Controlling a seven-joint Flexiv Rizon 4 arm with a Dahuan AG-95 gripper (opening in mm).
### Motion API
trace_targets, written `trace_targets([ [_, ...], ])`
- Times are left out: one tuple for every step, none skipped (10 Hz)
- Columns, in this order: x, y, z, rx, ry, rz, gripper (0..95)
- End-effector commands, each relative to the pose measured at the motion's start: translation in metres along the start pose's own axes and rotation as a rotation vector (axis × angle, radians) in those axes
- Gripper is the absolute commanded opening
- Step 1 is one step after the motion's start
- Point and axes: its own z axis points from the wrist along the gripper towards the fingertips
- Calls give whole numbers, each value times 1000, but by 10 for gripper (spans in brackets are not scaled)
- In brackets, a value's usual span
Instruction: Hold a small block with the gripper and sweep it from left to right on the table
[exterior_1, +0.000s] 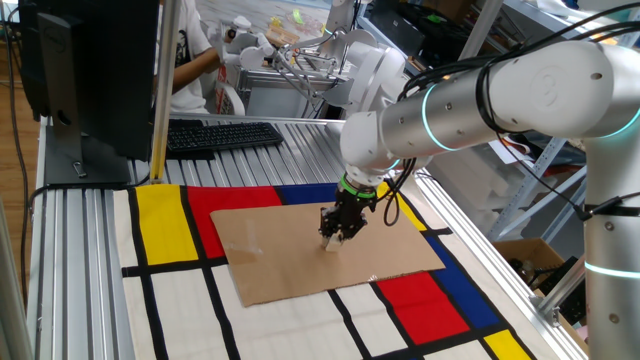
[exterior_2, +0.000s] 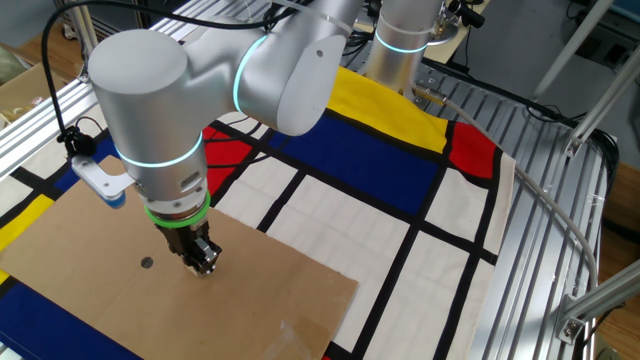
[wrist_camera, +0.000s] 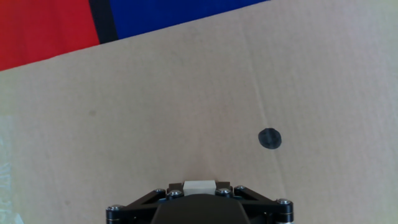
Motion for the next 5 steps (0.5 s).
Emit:
trace_targets([
  [0, 0, 0, 3, 8, -8, 0],
  [0, 0, 0, 3, 6, -15, 0],
  [0, 0, 0, 14, 5, -19, 0],
  [0, 0, 0, 31, 6, -29, 0],
  [0, 0, 0, 31, 11, -35, 0],
])
